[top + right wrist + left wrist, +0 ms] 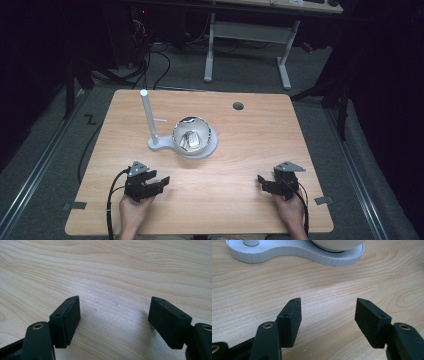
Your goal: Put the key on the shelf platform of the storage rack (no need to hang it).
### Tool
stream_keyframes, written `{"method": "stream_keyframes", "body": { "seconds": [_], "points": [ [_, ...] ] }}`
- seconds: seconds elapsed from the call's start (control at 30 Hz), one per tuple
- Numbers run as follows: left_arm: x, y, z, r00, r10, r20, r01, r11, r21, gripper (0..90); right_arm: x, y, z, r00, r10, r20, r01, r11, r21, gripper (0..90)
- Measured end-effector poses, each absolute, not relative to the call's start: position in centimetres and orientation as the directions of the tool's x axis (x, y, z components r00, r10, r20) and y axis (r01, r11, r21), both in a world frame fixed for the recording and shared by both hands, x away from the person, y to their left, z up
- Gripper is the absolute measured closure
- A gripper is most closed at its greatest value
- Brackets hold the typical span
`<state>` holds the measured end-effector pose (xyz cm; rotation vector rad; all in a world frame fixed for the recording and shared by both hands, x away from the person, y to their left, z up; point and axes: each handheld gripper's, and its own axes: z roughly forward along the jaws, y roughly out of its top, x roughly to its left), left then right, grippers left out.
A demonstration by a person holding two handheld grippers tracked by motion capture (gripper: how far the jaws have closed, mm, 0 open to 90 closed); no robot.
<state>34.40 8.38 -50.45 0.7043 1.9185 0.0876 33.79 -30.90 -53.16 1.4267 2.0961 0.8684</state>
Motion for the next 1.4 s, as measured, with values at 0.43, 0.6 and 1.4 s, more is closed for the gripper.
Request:
{"method": "stream_keyframes", "body": {
  "seconds": [0.43,0.6,1.4],
  "points": [
    [34.6,7.8,-51.4,-0.276,0.532,-0.801,0.439,0.811,0.387,38.8,33.8,-30.9,-53.2,-0.359,0.933,-0.021,0.645,0.264,0.717,26.2],
    [34.7,7.5,-51.6,-0.282,0.524,-0.804,0.435,0.816,0.38,38.8,33.8,-30.9,-53.2,-0.358,0.933,-0.021,0.645,0.264,0.717,26.2],
    [34.7,5.8,-52.9,-0.267,0.606,-0.75,0.387,0.78,0.492,37.7,33.8,-30.9,-53.2,-0.355,0.935,-0.018,0.647,0.26,0.717,26.1]
  ]
}}
